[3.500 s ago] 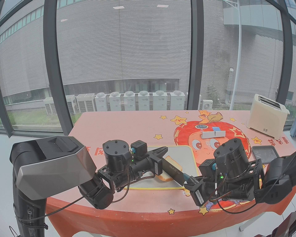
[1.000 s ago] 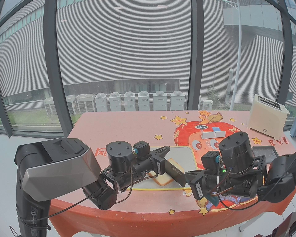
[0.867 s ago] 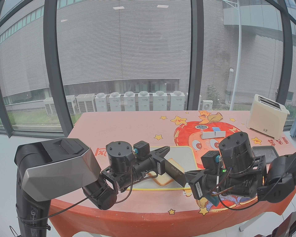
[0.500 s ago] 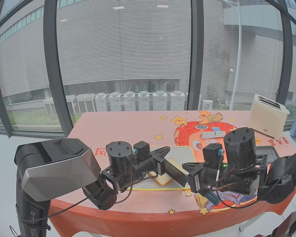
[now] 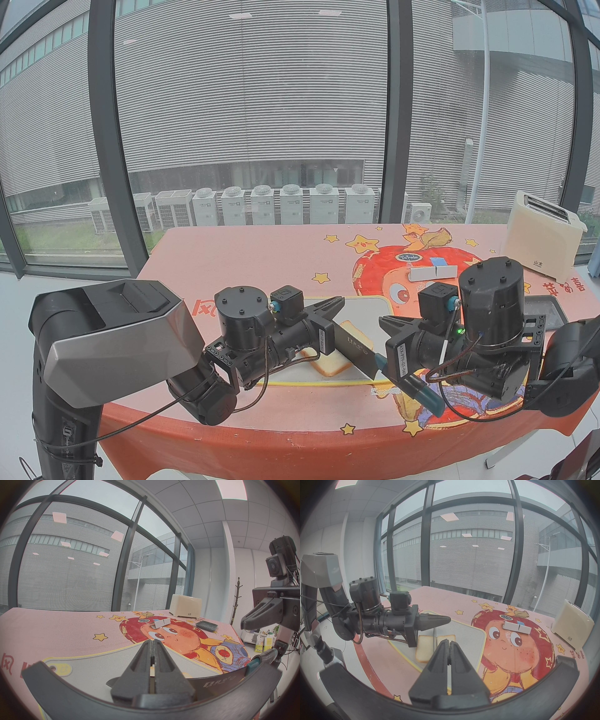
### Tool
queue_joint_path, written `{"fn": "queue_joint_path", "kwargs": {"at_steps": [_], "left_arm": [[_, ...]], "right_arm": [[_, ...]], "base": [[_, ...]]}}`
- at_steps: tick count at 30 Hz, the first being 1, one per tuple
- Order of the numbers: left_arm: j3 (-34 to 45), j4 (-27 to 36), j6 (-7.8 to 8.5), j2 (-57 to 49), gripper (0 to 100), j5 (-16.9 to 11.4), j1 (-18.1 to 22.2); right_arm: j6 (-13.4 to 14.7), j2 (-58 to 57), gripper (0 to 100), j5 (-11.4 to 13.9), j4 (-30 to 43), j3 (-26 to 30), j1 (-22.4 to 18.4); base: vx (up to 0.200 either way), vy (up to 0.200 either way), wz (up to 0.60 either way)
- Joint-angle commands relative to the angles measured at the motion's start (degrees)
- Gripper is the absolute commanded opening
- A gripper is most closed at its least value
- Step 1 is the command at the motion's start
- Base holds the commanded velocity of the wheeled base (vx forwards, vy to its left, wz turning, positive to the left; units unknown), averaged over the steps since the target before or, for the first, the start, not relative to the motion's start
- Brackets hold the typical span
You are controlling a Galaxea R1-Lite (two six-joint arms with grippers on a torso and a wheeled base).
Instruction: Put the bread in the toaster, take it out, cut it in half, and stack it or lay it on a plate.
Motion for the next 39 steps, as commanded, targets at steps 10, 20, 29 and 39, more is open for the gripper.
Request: {"fn": "queue_joint_path", "kwargs": {"at_steps": [10, 20, 29, 39], "left_arm": [[0.0, 0.0, -0.01, 0.3, 0, 0.0, 0.1], [0.0, 0.0, -0.01, 0.3, 0, 0.0, 0.1], [0.1, 0.0, -0.01, 0.3, 0, -0.1, 0.1], [0.2, 0.0, -0.01, 0.3, 0, 0.0, 0.0]], "right_arm": [[2.8, -1.2, 100, 4.5, -10.0, 0.1, -0.8], [3.1, -3.6, 100, 7.3, -16.2, -1.3, -1.4], [9.5, -5.1, 100, 3.0, -18.4, -17.3, -1.6], [3.5, -9.1, 100, 2.5, -10.4, -4.6, -1.7]], "base": [[0.0, 0.0, 0.0], [0.0, 0.0, 0.0], [0.0, 0.0, 0.0], [0.0, 0.0, 0.0]]}}
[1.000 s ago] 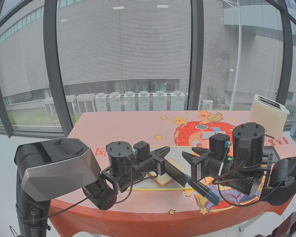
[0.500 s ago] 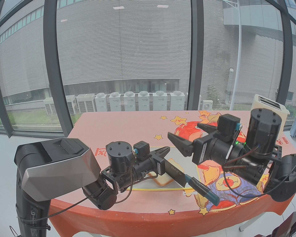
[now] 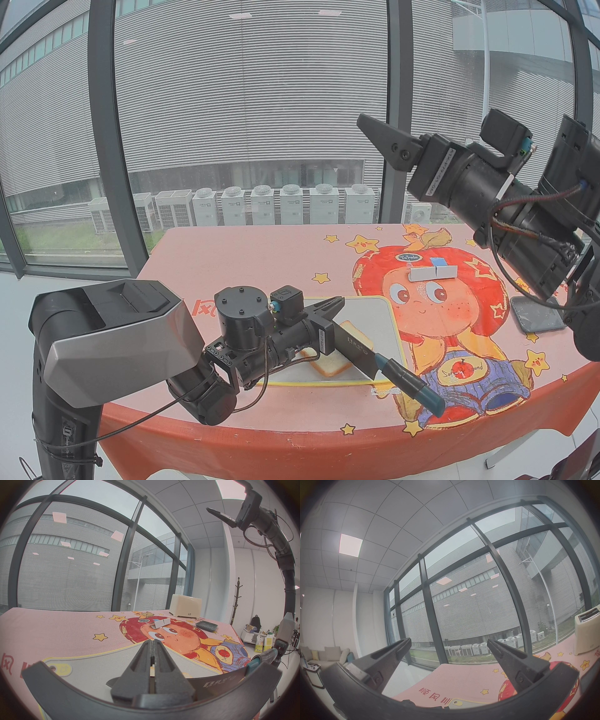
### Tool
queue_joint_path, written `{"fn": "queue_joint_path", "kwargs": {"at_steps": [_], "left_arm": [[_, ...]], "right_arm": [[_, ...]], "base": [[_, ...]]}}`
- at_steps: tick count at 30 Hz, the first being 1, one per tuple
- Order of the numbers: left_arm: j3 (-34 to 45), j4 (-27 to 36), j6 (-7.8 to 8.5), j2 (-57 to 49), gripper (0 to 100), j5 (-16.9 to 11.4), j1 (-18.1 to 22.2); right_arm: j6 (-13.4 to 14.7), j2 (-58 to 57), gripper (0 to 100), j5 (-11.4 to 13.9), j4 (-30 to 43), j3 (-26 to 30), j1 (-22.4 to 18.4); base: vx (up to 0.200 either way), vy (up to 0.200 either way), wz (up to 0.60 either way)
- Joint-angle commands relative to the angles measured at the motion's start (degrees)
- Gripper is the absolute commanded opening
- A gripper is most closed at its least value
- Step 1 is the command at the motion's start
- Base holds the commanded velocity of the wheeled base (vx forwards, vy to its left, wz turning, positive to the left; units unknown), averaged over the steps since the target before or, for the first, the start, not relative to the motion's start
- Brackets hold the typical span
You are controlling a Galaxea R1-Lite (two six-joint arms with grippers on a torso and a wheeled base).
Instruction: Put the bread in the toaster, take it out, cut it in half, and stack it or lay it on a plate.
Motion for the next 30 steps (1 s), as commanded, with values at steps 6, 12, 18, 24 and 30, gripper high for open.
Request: {"fn": "queue_joint_path", "kwargs": {"at_steps": [6, 12, 18, 24, 30], "left_arm": [[0.1, 0.0, -0.04, 0.1, 0, 0.0, -0.1], [0.1, 0.0, -0.04, 0.1, 0, 0.0, -0.1], [0.2, 0.0, -0.04, 0.1, 0, 0.0, -0.1], [0.2, 0.0, -0.04, 0.1, 0, 0.0, -0.1], [0.2, 0.0, -0.04, 0.1, 0, 0.0, -0.1]], "right_arm": [[-2.9, -7.3, 100, -0.9, 32.8, 11.7, 0.6], [-3.6, -6.4, 100, 0.6, 43.6, 13.2, 2.0], [-3.8, -1.9, 100, 0.6, 41.4, 13.6, 2.0], [-3.8, 0.8, 100, 0.6, 39.3, 14.7, 4.0], [-4.9, 2.4, 100, 0.6, 39.0, 15.7, 4.3]], "base": [[0.0, 0.0, 0.0], [0.0, 0.0, 0.0], [0.0, 0.0, 0.0], [0.0, 0.0, 0.0], [0.0, 0.0, 0.0]]}}
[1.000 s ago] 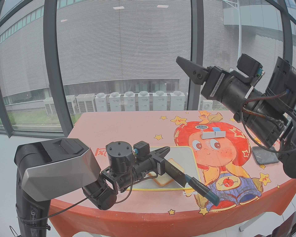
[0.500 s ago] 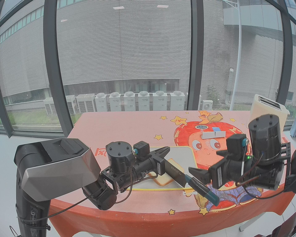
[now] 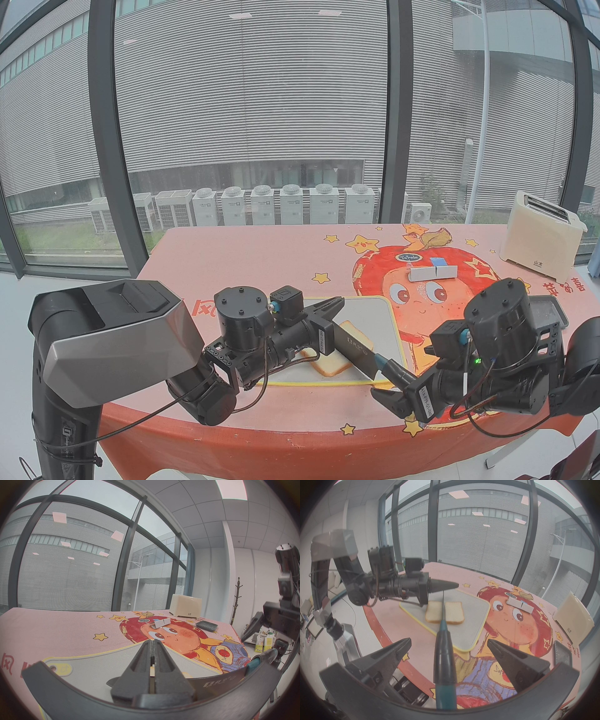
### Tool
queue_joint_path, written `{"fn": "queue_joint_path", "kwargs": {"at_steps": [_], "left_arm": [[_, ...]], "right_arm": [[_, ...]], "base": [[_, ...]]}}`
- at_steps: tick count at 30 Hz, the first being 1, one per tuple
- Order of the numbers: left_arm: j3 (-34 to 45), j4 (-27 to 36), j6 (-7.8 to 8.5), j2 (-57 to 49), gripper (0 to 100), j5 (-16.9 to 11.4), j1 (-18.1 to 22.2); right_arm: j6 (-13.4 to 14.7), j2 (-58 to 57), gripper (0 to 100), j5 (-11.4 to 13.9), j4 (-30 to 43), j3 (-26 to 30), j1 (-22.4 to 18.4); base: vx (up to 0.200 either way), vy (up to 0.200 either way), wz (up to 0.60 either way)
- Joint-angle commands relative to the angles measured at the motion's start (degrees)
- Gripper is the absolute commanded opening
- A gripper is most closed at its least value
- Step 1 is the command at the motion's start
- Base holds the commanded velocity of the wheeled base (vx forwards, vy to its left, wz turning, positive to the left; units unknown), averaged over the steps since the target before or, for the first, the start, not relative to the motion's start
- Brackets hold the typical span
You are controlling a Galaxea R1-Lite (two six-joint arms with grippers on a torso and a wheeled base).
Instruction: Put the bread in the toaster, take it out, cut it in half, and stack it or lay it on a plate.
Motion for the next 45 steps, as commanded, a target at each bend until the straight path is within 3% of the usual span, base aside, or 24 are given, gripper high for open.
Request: {"fn": "queue_joint_path", "kwargs": {"at_steps": [1, 8, 25, 26, 45], "left_arm": [[0.0, 0.0, -0.04, 0.1, 0, 0.0, 0.0], [0.1, 0.0, -0.04, 0.1, 0, -0.1, 0.0], [0.1, 0.0, -0.04, 0.0, 0, -0.1, 0.0], [0.2, 0.0, -0.04, 0.0, 0, -0.1, 0.0], [-0.1, 0.0, -0.04, -0.1, 0, -0.1, 0.2]], "right_arm": [[-0.2, 1.7, 100, 0.0, -1.0, 0.5, 0.3], [-0.3, 3.5, 100, 0.0, -6.5, 1.3, -0.3], [-0.9, 6.1, 100, 0.0, -9.8, 1.3, -2.2], [-0.8, 6.1, 0, 0.0, -10.3, 1.3, -2.2], [-0.7, 5.6, 0, 0.0, -10.8, 1.7, -2.0]], "base": [[0.0, 0.0, 0.0], [0.0, 0.0, 0.0], [0.0, 0.0, 0.0], [0.0, 0.0, 0.0], [0.0, 0.0, 0.0]]}}
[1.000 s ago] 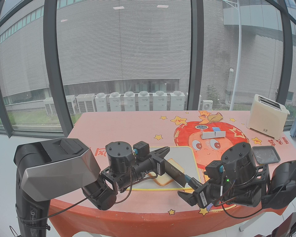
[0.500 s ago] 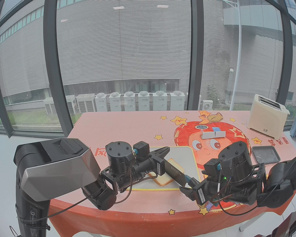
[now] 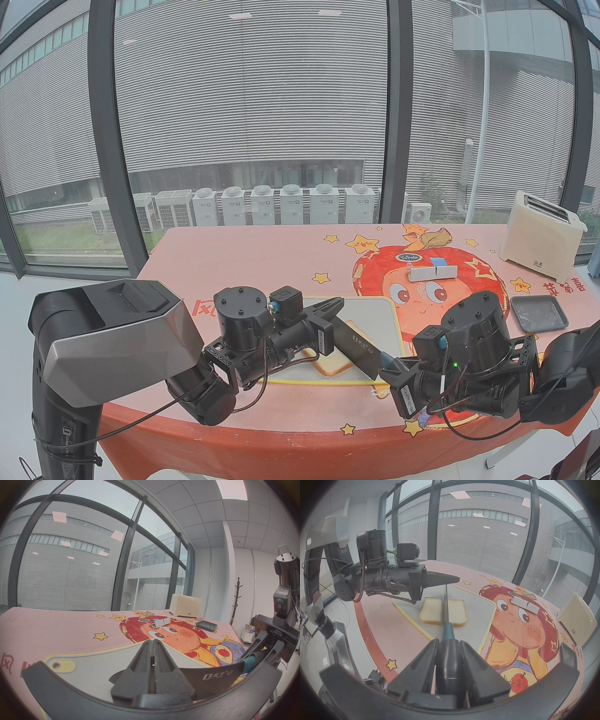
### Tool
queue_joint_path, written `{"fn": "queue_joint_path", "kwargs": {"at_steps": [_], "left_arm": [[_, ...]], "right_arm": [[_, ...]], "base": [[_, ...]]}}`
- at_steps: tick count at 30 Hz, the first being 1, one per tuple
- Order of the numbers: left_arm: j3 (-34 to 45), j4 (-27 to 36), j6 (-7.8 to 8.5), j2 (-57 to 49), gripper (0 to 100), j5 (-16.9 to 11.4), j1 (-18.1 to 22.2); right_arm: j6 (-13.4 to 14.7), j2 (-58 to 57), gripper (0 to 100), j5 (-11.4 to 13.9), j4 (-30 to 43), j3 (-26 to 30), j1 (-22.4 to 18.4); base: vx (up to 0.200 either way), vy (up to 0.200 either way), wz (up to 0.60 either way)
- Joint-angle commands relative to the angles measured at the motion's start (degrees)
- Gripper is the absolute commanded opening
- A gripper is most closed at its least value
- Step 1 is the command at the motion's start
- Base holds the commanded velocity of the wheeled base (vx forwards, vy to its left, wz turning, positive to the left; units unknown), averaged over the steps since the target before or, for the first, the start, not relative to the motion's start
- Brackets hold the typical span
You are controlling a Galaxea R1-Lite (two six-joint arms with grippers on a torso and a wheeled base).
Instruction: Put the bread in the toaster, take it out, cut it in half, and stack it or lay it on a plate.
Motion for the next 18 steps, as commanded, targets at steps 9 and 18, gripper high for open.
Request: {"fn": "queue_joint_path", "kwargs": {"at_steps": [9, 18], "left_arm": [[-0.1, -1.2, -0.12, -3.6, 0, 0.2, -0.1], [0.3, -5.0, -0.12, -3.4, 0, -0.1, -2.1]], "right_arm": [[-0.1, 0.3, 0, 0.0, -3.3, 0.0, -0.1], [-0.1, 0.5, 0, 0.0, -3.3, 0.2, 0.3]], "base": [[0.0, 0.0, 0.0], [0.0, 0.0, 0.0]]}}
